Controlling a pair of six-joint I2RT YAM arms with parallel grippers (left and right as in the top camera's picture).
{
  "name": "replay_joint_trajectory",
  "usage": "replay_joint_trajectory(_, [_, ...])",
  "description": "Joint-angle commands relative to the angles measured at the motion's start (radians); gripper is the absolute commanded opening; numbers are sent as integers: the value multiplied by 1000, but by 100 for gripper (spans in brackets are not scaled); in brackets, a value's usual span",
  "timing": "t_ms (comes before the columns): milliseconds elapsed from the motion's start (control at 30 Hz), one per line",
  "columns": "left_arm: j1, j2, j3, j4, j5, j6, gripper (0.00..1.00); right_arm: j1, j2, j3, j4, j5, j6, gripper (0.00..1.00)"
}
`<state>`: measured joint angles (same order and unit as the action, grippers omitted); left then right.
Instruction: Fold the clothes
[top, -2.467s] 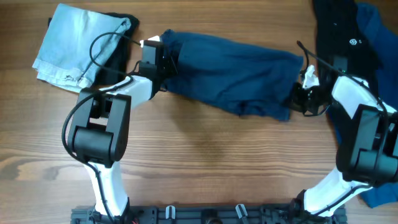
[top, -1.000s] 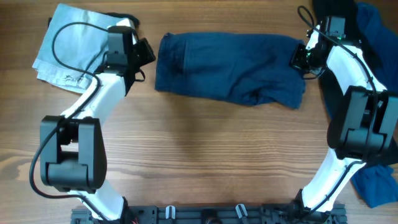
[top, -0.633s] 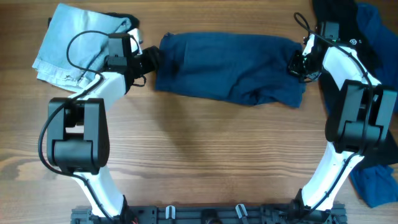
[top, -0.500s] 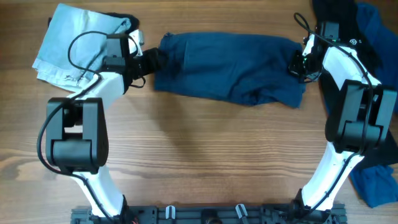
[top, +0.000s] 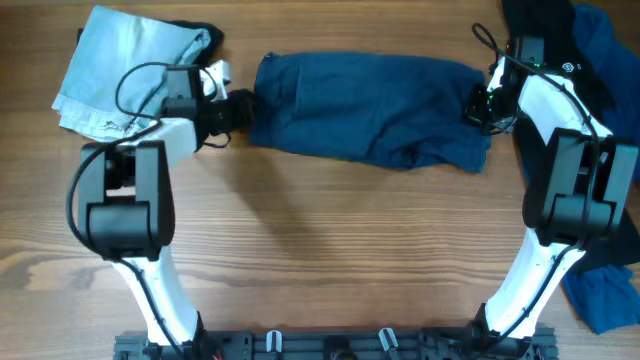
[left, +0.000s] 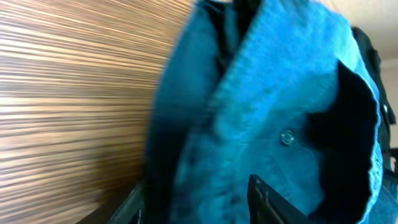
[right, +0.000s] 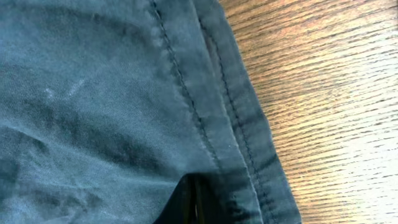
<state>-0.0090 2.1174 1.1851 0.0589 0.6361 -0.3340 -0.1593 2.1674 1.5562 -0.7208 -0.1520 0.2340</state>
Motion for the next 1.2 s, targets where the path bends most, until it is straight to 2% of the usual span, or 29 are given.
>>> replay_joint_trajectory(0, [-57,41,-5,21,10,13,50,6,19,-10,-3,31,-6,4])
replay_joint_trajectory(33, [-66,41,-5,29,11,12,47,6,19,-10,-3,34,-6,4])
replay_joint_trajectory(67, [-68,41,-5,34,10,9,40,6,19,-10,-3,34,-7,4])
replay_joint_trajectory(133, [-50,41,-5,36,11,-18,4,6,19,-10,-2,34,-10,4])
replay_joint_trajectory(200, [14,26,-5,24,24,-67,4,6,19,-10,-14,32,-9,4])
replay_joint_trajectory(333, [146,-47,-5,-56,64,-62,4,18,19,-10,-52,11,-11,4])
replay_joint_trajectory(400, [174,-79,-5,-98,90,-18,4,49,19,-10,-54,-18,-24,4])
replay_joint_trajectory(533, [159,-87,-5,-140,92,17,4,121,17,-3,-23,-29,-21,4])
replay_joint_trajectory(700, [157,-87,-5,-146,92,17,4,126,-10,132,-17,-112,-19,4])
replay_joint_trajectory(833, [157,-87,-5,-146,85,17,4,120,-10,146,32,-103,-13,4])
replay_joint_trajectory(1000, [157,-87,-5,-146,77,17,4,113,5,126,91,-389,-51,4])
replay_joint_trajectory(1167, [157,-87,-5,-145,50,17,4,85,58,52,56,-477,-82,4])
